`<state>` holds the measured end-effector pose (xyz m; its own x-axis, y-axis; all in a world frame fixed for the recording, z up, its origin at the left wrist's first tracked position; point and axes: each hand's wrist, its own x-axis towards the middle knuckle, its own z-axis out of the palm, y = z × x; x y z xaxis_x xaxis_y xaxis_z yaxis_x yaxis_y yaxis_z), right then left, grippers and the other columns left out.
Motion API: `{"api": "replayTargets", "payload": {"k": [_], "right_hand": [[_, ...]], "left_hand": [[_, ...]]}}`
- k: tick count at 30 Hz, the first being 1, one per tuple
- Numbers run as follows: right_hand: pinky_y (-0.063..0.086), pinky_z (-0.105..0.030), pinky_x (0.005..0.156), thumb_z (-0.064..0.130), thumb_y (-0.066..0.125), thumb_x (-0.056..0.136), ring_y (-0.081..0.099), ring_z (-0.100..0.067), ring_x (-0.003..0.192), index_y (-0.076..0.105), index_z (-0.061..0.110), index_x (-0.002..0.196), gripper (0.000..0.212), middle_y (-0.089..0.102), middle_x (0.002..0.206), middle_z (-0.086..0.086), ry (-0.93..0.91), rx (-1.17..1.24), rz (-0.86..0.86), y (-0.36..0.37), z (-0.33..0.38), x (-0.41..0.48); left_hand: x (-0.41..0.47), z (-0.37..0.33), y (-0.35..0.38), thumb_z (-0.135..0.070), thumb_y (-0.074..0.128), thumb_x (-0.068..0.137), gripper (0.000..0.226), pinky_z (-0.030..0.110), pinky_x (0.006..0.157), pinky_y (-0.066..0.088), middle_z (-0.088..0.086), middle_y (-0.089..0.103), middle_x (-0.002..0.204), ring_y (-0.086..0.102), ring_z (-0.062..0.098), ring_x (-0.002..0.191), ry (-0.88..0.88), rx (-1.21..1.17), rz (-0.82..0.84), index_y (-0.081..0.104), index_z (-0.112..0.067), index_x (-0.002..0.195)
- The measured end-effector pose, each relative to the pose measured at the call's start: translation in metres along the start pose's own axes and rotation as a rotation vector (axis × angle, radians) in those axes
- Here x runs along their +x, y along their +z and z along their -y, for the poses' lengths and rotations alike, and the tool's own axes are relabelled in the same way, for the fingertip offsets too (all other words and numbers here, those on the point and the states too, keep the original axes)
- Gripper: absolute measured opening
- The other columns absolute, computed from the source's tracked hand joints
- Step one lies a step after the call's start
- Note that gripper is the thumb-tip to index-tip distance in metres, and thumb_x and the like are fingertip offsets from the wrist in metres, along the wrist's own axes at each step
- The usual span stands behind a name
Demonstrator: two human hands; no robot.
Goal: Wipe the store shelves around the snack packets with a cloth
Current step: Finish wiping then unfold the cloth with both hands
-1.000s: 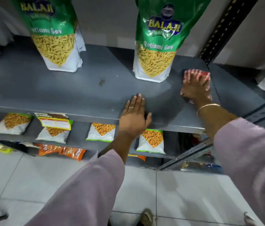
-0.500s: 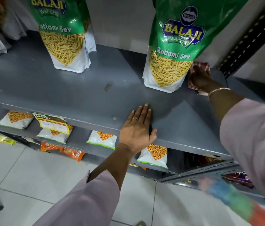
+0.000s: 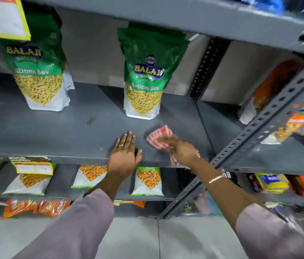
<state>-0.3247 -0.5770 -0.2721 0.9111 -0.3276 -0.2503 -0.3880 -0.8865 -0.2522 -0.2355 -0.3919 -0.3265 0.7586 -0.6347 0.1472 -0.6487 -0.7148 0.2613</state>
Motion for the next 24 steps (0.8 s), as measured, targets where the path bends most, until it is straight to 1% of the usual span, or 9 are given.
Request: {"api": "replayTargets", "payload": {"k": [2, 5, 7, 9, 13, 15, 17, 19, 24], "right_hand": [[0.046, -0.033, 0.100, 0.015, 0.049, 0.094, 0.059, -0.023, 0.118, 0.049, 0.038, 0.136, 0.047, 0.052, 0.144, 0.000, -0.079, 0.066, 0.104, -0.005, 0.002, -0.020], [0.045, -0.025, 0.091, 0.003, 0.054, 0.092, 0.056, -0.012, 0.106, 0.058, 0.010, 0.129, 0.038, 0.065, 0.123, -0.009, -0.125, 0.267, 0.274, -0.025, 0.001, -0.030], [0.044, -0.014, 0.080, 0.002, 0.053, 0.094, 0.059, 0.002, 0.088, 0.059, 0.008, 0.122, 0.030, 0.067, 0.105, -0.002, -0.067, 0.480, 0.114, -0.035, 0.011, -0.034], [0.043, -0.016, 0.061, 0.006, 0.049, 0.096, 0.059, 0.003, 0.063, 0.058, 0.010, 0.113, 0.019, 0.063, 0.082, -0.002, 0.001, 0.641, -0.065, -0.032, 0.032, -0.031], [0.038, -0.019, 0.077, 0.013, 0.046, 0.098, 0.059, -0.027, 0.115, 0.054, 0.003, 0.132, 0.036, 0.061, 0.127, -0.015, 0.068, 0.474, -0.136, -0.008, 0.061, -0.007], [0.045, -0.031, 0.089, 0.012, 0.049, 0.095, 0.061, -0.033, 0.113, 0.065, -0.001, 0.117, 0.030, 0.066, 0.122, -0.020, 0.208, 0.469, -0.271, -0.007, 0.058, 0.003], [0.048, -0.038, 0.091, 0.015, 0.055, 0.092, 0.065, -0.032, 0.104, 0.068, -0.003, 0.082, 0.025, 0.069, 0.096, -0.022, 0.369, 0.538, -0.290, -0.004, 0.050, 0.009], [0.050, -0.037, 0.083, 0.020, 0.063, 0.089, 0.057, -0.022, 0.086, 0.044, 0.011, 0.054, 0.040, 0.056, 0.077, -0.012, 0.426, 0.618, -0.209, 0.001, 0.049, 0.014], [0.042, -0.029, 0.071, 0.026, 0.077, 0.076, 0.062, -0.019, 0.095, 0.060, 0.004, 0.077, 0.027, 0.062, 0.098, -0.017, 0.433, 0.722, -0.130, 0.007, 0.052, 0.030]], "left_hand": [[-0.002, -0.001, -0.004, -0.036, 0.031, 0.085, 0.060, 0.044, 0.097, 0.042, 0.020, 0.060, 0.122, 0.058, 0.033, 0.112, -0.007, -0.033, 0.002, 0.063, 0.004, 0.114], [-0.002, -0.004, -0.015, -0.039, 0.023, 0.088, 0.065, 0.046, 0.094, 0.045, 0.022, 0.062, 0.119, 0.059, 0.035, 0.110, -0.060, -0.194, -0.051, 0.064, 0.005, 0.111], [-0.003, -0.010, -0.029, -0.043, 0.020, 0.095, 0.063, 0.041, 0.096, 0.042, 0.019, 0.058, 0.126, 0.054, 0.034, 0.116, -0.155, -0.340, -0.103, 0.058, 0.000, 0.122], [-0.004, -0.016, -0.041, -0.033, 0.028, 0.101, 0.045, 0.041, 0.087, 0.042, 0.019, 0.059, 0.121, 0.054, 0.036, 0.110, -0.283, -0.420, -0.146, 0.056, -0.004, 0.120], [0.002, -0.019, -0.044, -0.030, 0.038, 0.099, 0.039, 0.043, 0.082, 0.043, 0.025, 0.062, 0.112, 0.056, 0.041, 0.103, -0.406, -0.521, -0.137, 0.060, 0.000, 0.109], [0.010, -0.021, -0.047, -0.033, 0.045, 0.096, 0.041, 0.042, 0.083, 0.043, 0.026, 0.062, 0.110, 0.056, 0.040, 0.103, -0.460, -0.526, -0.055, 0.060, 0.004, 0.105], [0.018, -0.026, -0.051, -0.032, 0.051, 0.094, 0.041, 0.039, 0.085, 0.043, 0.024, 0.061, 0.115, 0.056, 0.037, 0.106, -0.487, -0.494, 0.071, 0.059, 0.006, 0.107], [0.025, -0.033, -0.051, -0.029, 0.057, 0.091, 0.041, 0.035, 0.090, 0.042, 0.020, 0.059, 0.121, 0.056, 0.032, 0.111, -0.504, -0.480, 0.163, 0.058, 0.004, 0.116], [0.030, -0.041, -0.038, -0.013, 0.066, 0.081, 0.036, 0.032, 0.083, 0.050, 0.017, 0.063, 0.115, 0.061, 0.028, 0.104, -0.620, -0.761, 0.221, 0.060, 0.002, 0.113]]}}
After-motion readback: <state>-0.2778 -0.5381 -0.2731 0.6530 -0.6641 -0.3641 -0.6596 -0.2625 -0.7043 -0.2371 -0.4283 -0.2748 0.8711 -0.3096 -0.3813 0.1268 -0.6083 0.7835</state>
